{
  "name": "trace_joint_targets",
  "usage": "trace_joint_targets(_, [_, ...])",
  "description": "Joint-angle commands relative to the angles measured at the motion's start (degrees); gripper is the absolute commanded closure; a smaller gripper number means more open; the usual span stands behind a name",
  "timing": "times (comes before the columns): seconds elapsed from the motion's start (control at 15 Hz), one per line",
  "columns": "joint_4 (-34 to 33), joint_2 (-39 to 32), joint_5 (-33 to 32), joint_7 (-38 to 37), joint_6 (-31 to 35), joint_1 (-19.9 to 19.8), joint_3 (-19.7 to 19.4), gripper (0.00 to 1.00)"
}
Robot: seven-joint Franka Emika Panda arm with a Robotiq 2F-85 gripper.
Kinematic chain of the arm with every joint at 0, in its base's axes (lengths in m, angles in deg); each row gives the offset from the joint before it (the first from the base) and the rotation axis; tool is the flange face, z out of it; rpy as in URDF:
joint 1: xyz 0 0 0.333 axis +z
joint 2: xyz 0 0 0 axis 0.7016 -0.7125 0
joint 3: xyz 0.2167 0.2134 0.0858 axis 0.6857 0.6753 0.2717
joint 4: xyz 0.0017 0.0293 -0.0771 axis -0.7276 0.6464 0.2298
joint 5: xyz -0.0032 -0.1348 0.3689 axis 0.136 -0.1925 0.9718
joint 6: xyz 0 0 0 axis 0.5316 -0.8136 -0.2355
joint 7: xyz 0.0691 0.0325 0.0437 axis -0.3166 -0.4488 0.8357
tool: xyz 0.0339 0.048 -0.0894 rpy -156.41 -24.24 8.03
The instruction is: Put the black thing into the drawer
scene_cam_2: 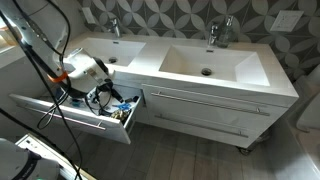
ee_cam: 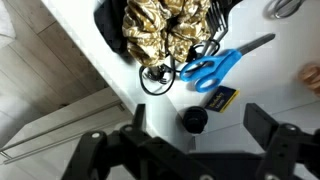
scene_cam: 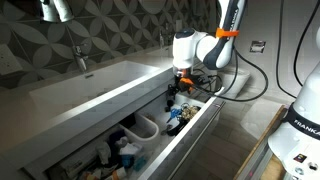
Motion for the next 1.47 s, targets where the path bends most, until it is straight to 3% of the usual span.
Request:
trace_joint_targets(0.0, [5.0,5.5,14.0,15.4,-1.2,-2.5,3.7,0.0])
trace_joint_targets(0.47, [6.6,9.8,43.8,46.6,-9.7,-12.9,20.5,0.0])
trace_joint_targets(0.87, [4.7,16.5,62.8,64.7,-17.4,-17.2,28.6,0.0])
trace_joint_targets(0.93, [4.7,18.5,69.1,69.5,-17.7,-5.1,17.5,0.0])
trace_joint_targets(1.13, [4.7,21.9,76.4,76.2,-20.7,1.3,11.6,0.0])
trace_joint_targets(1.2, [4.2,18.7,72.7,72.7,-18.3,3.5,9.0,0.0])
trace_joint_targets(1.4, [4.2,20.8,74.6,74.5,-19.9,5.6,7.3,0.0])
